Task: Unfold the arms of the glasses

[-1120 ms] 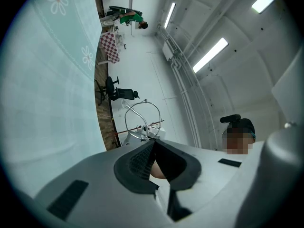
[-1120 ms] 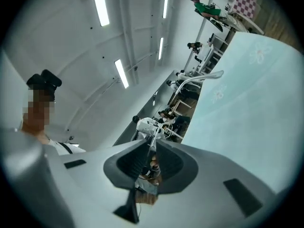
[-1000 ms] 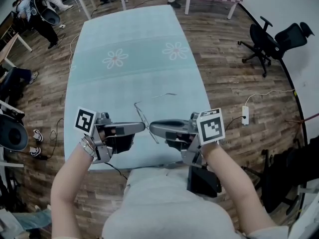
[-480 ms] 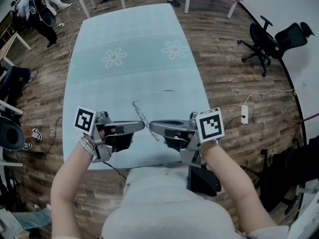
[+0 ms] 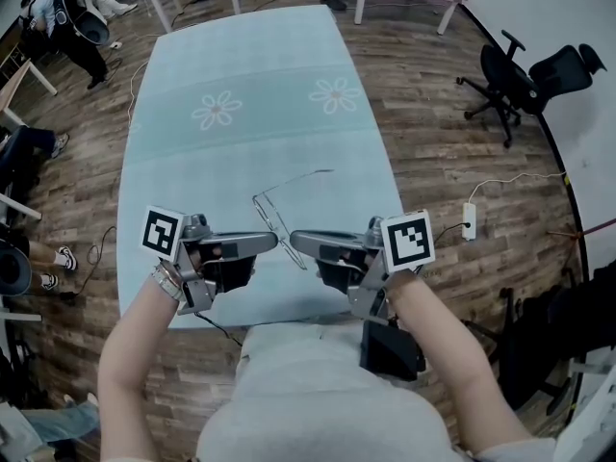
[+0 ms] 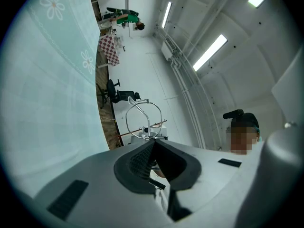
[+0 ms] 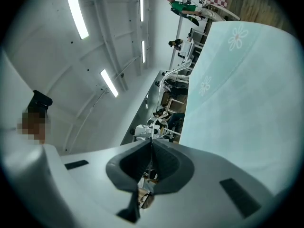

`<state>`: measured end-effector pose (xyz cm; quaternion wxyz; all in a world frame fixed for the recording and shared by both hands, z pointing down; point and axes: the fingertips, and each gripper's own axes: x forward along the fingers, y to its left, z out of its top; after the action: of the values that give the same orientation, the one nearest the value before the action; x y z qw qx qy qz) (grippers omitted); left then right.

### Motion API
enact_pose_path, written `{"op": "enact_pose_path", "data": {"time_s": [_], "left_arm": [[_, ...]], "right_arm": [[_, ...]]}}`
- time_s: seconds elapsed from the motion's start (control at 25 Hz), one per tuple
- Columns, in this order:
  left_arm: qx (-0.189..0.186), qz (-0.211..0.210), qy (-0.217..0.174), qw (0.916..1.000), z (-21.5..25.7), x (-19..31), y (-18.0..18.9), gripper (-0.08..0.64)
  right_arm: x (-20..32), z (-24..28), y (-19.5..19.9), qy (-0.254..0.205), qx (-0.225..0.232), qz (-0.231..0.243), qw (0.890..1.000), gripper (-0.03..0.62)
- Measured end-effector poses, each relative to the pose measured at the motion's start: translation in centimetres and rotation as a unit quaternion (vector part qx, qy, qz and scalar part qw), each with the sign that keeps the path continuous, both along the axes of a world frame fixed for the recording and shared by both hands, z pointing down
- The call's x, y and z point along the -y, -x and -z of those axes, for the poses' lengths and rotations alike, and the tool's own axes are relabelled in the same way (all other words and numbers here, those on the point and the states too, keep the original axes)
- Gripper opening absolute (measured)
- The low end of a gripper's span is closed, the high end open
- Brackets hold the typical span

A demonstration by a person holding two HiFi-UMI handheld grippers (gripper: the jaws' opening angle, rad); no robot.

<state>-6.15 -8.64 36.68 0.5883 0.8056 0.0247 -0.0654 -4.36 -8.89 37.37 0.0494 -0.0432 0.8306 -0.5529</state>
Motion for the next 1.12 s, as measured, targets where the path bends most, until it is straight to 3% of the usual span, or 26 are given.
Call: {"op": "enact_pose_path", "data": {"time_s": [1.12], "left_arm": [[0.002,0.023,-0.01,0.9997,0.1,0.3,1.1,0.009]], "right_arm": [[0.1,0.3,-2.6,0.007,0.003,-0.037,0.999,0.014]]}}
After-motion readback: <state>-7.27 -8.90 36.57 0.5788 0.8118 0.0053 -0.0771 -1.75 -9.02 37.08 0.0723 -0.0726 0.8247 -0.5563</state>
